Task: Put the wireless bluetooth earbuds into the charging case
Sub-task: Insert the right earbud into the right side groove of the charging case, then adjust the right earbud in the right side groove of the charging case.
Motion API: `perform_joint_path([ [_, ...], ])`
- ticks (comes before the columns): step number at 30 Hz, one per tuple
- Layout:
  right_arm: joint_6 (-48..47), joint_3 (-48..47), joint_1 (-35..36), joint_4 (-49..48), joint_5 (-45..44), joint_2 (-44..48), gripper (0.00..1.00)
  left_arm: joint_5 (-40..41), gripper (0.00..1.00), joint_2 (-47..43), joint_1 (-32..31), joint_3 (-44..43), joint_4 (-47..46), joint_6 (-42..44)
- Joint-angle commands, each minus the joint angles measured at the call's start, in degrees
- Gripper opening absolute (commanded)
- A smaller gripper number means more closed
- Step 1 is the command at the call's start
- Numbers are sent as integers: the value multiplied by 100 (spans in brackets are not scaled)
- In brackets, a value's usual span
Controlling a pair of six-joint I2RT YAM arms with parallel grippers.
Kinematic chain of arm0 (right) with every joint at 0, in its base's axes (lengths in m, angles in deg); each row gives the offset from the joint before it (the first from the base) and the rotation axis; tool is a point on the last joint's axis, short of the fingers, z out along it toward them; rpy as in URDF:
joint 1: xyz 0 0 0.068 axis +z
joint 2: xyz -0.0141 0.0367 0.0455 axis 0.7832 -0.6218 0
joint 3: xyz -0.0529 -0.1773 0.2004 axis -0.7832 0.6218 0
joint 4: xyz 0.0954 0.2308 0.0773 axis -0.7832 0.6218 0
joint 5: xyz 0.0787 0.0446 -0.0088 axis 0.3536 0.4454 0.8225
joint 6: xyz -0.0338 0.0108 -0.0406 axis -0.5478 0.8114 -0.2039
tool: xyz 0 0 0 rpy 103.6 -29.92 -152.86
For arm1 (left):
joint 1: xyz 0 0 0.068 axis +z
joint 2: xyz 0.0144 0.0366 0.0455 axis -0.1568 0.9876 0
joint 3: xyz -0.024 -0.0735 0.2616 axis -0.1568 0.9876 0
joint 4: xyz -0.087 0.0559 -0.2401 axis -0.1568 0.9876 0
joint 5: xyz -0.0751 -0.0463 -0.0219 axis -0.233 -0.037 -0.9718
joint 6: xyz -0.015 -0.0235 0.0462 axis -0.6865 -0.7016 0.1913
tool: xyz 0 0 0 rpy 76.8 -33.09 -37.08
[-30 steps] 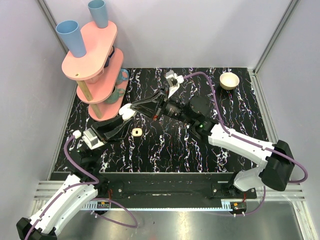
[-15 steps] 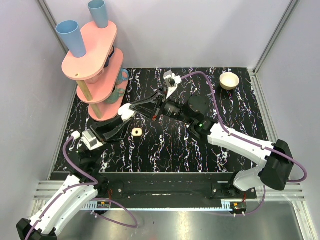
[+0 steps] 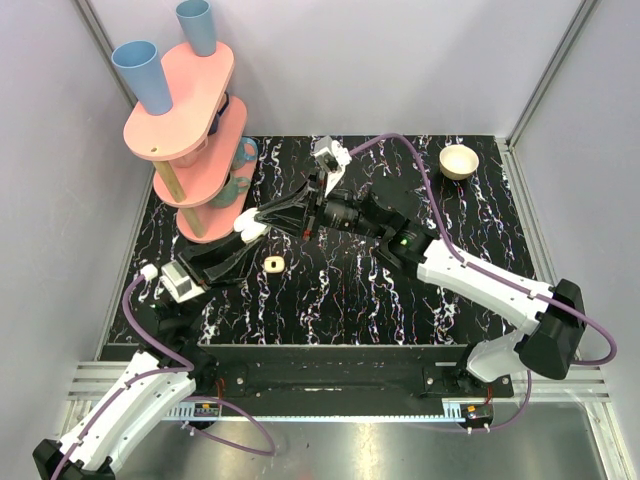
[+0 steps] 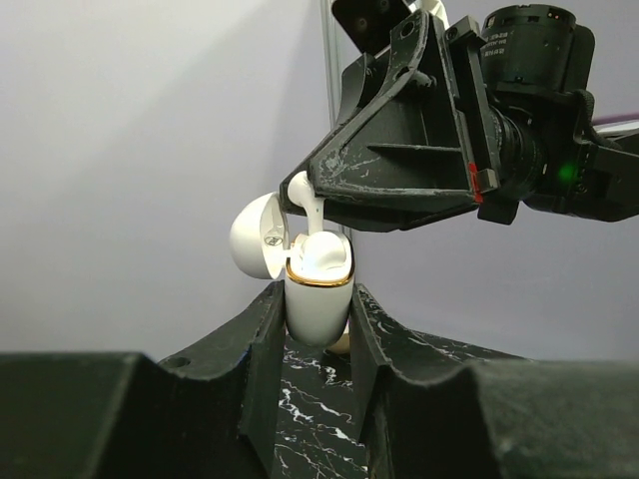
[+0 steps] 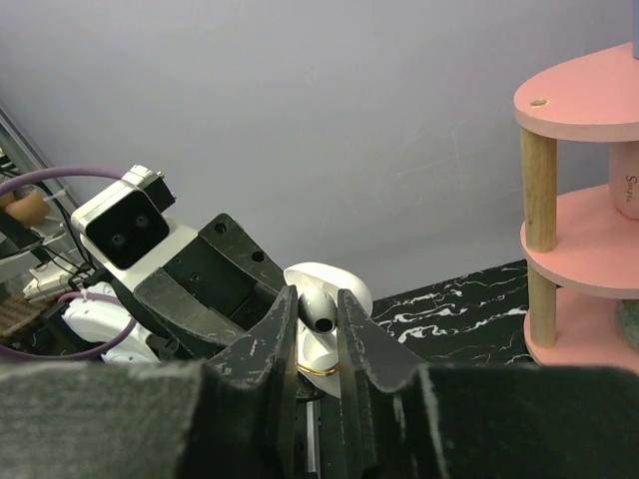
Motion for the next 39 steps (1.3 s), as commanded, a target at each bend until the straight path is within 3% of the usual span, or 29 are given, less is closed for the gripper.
perform_joint_path([
  [1, -401, -275, 23, 499, 137, -34, 24, -129, 0, -69, -2, -147, -311, -27],
  [23, -692, 6, 23, 473, -462, 336, 36, 21, 0, -166, -2, -112, -285, 9],
  [29, -709, -46, 23, 455, -496, 344, 47, 12, 0, -130, -3, -121, -267, 26],
  [30, -727, -64, 23, 455, -497, 362, 54, 3, 0, -122, -2, -121, -258, 18],
  [39, -701, -47, 23, 350, -646, 625, 61, 91, 0, -60, -11, -138, -65, 52],
])
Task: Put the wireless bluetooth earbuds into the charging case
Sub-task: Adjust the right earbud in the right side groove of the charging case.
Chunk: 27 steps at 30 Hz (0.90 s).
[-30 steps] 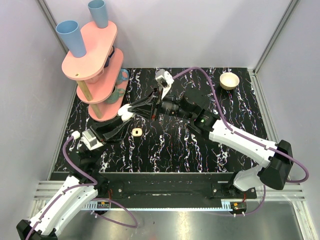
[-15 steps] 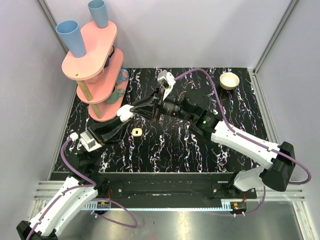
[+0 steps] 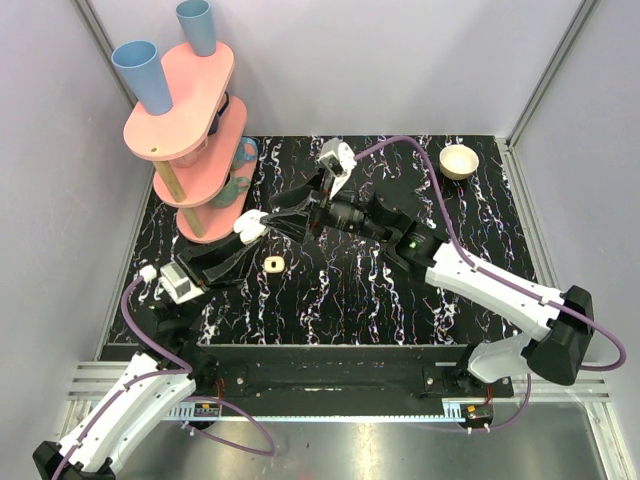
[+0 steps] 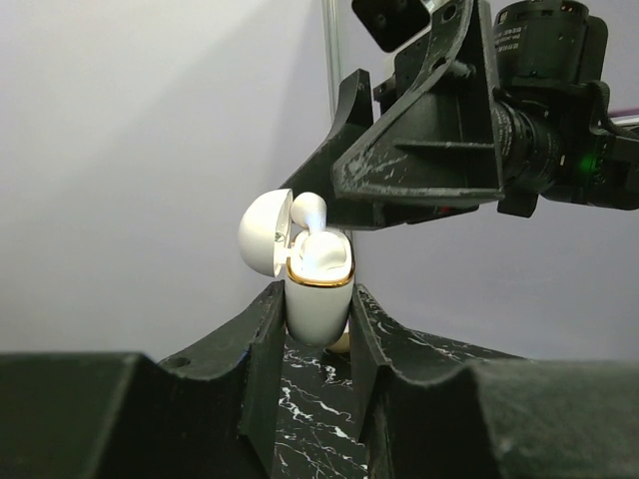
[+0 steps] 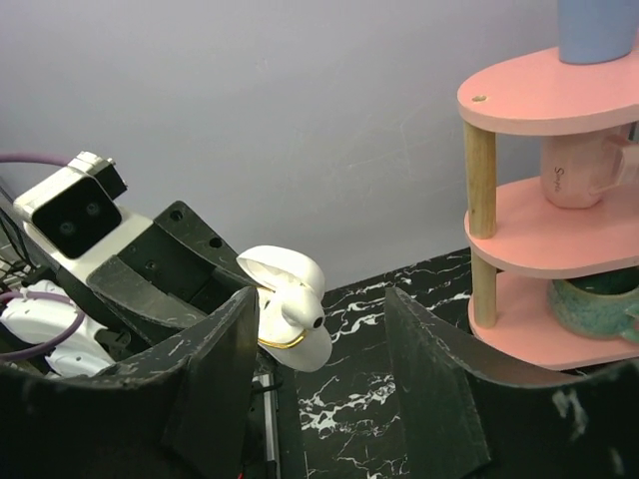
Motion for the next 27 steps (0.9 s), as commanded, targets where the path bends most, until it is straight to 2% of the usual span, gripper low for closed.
perform_joint_path([
  [1, -30, -75, 17, -225, -259, 451, 63, 43, 0, 45, -3, -147, -170, 57],
  [6, 364, -276, 25, 344, -1013, 539, 63, 69, 0, 45, -2, -156, -91, 110],
  [10, 1103, -707, 17, 1582, -2042, 452, 61, 122, 0, 27, -2, -191, -21, 171],
  [13, 1499, -795, 34, 1787, -2061, 381, 59, 175, 0, 80, -11, -244, 137, 294],
  [22, 1166, -1533, 306, 2822, -2245, -49, 58, 280, 0, 115, -3, -341, 419, 444],
  [27, 885, -1910, 544, 3351, -2799, -199, 59, 508, 0, 150, -2, -411, 638, 549],
])
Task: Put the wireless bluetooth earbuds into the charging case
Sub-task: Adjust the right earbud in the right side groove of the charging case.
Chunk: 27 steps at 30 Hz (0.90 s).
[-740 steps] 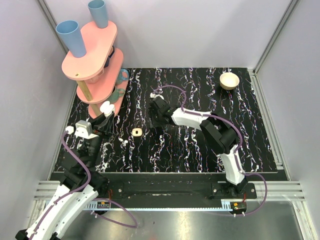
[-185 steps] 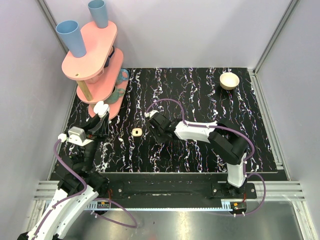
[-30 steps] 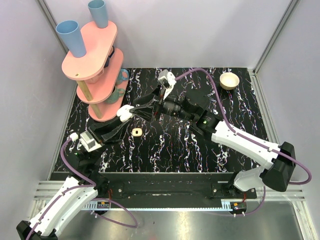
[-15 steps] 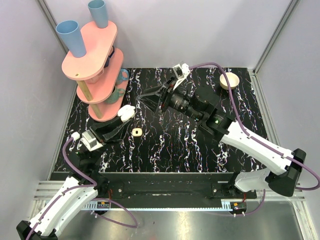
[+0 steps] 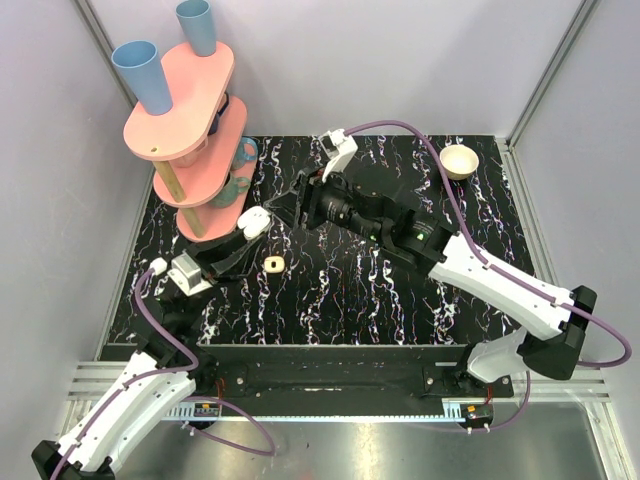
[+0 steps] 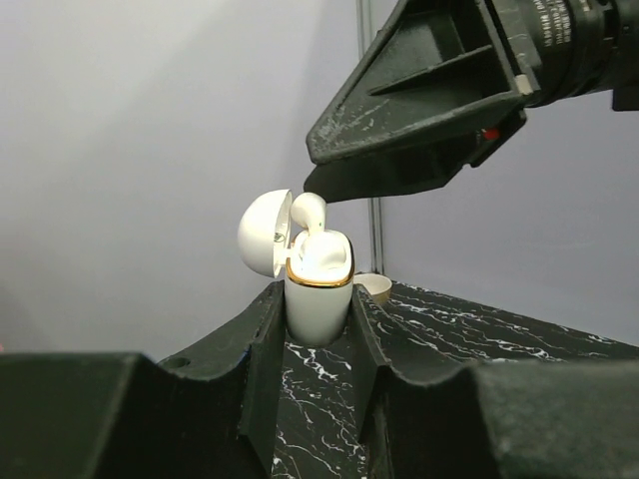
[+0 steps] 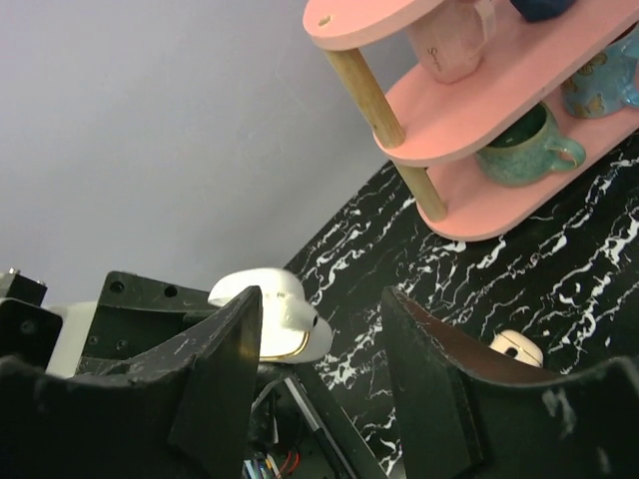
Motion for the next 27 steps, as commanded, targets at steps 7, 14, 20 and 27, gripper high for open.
perform_joint_path([
  [7, -408, -625, 269, 657, -555, -151, 58, 413, 0, 188, -2, -416, 209, 200],
  [14, -426, -739, 269, 772, -687, -257, 54, 422, 0, 188, -3, -434, 262, 217],
  [20, -426, -888, 278, 834, -661, -397, 54, 396, 0, 214, -3, -425, 279, 217],
  [27, -426, -1099, 269, 1044, -634, -582, 50, 396, 0, 206, -2, -416, 288, 217],
])
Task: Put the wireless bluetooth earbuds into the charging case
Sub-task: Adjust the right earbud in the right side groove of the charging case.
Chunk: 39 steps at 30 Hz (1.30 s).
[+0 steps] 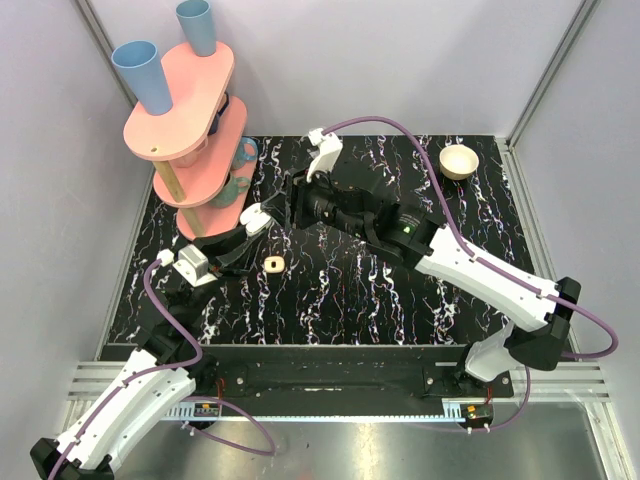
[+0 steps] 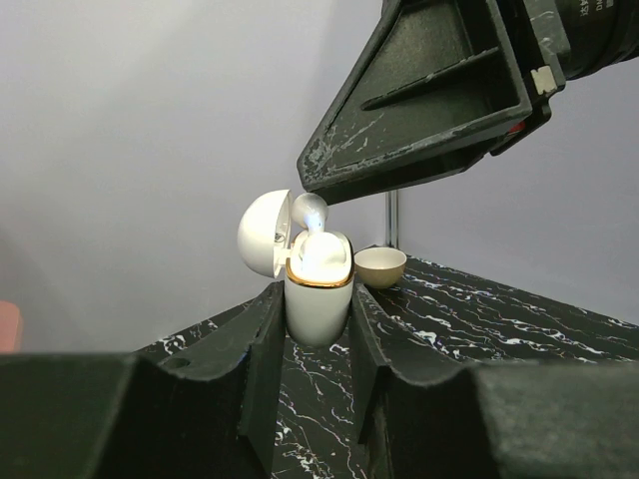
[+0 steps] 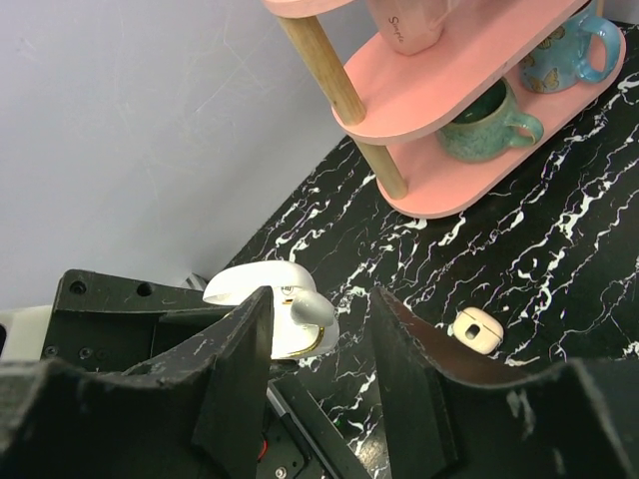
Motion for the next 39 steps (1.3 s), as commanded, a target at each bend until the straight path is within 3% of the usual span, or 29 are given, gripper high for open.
perform_joint_path([
  [1, -83, -330, 55, 104, -110, -66, 50, 105, 0, 26, -2, -248, -190, 82],
  [12, -126, -479, 72, 307, -22, -145, 48, 105, 0, 53, -2, -248, -208, 82],
  [15, -135, -506, 73, 316, -22, -154, 43, 79, 0, 62, -2, -248, -217, 73],
  [30, -65, -611, 72, 527, -57, -198, 47, 96, 0, 70, -2, -248, -217, 73],
  [39, -21, -708, 72, 500, 154, -348, 40, 52, 0, 62, -2, -248, -225, 64],
])
